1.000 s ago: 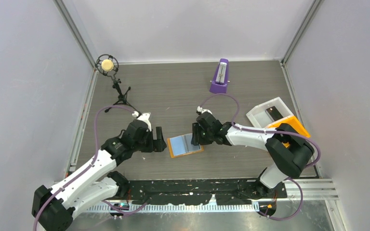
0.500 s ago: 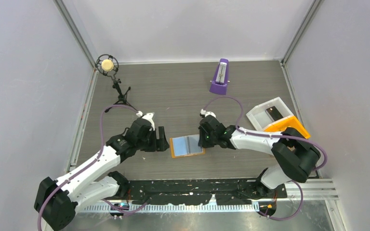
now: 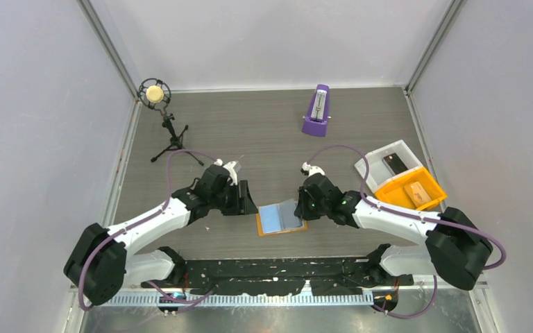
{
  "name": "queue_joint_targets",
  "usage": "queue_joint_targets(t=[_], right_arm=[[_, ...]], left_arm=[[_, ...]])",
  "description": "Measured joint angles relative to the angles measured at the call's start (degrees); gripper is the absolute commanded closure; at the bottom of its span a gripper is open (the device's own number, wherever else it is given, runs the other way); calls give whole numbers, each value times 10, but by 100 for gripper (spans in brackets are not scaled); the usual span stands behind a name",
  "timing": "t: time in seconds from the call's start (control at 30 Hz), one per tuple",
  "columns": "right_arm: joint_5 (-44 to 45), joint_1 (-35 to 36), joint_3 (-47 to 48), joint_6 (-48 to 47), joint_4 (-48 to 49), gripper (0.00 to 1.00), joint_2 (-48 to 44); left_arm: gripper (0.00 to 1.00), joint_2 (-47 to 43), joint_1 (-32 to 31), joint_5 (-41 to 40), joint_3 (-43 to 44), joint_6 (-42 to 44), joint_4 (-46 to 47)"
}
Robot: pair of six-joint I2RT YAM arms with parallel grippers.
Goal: Take the credit cards out of the card holder
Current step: Remove the credit card from the card holder.
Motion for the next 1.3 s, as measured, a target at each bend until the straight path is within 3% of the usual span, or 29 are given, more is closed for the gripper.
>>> queue_joint_targets(t=[0.23, 0.53, 0.77, 1.1, 1.3], right_arm=[[-53, 0, 0, 18, 40, 94, -16], [-120, 11, 1, 54, 122, 72, 26], [-141, 35, 37, 62, 130, 58, 73], [-78, 26, 59, 39, 37, 55, 11], [-32, 13, 40, 42, 12, 48, -11]], left_arm=[[49, 48, 0, 37, -14, -11, 50], [46, 51, 0, 49, -25, -14, 63], [46, -3, 0, 28, -26, -17, 56], [51, -7, 0, 37, -26, -21, 54], [53, 42, 0, 62, -26, -28, 84]])
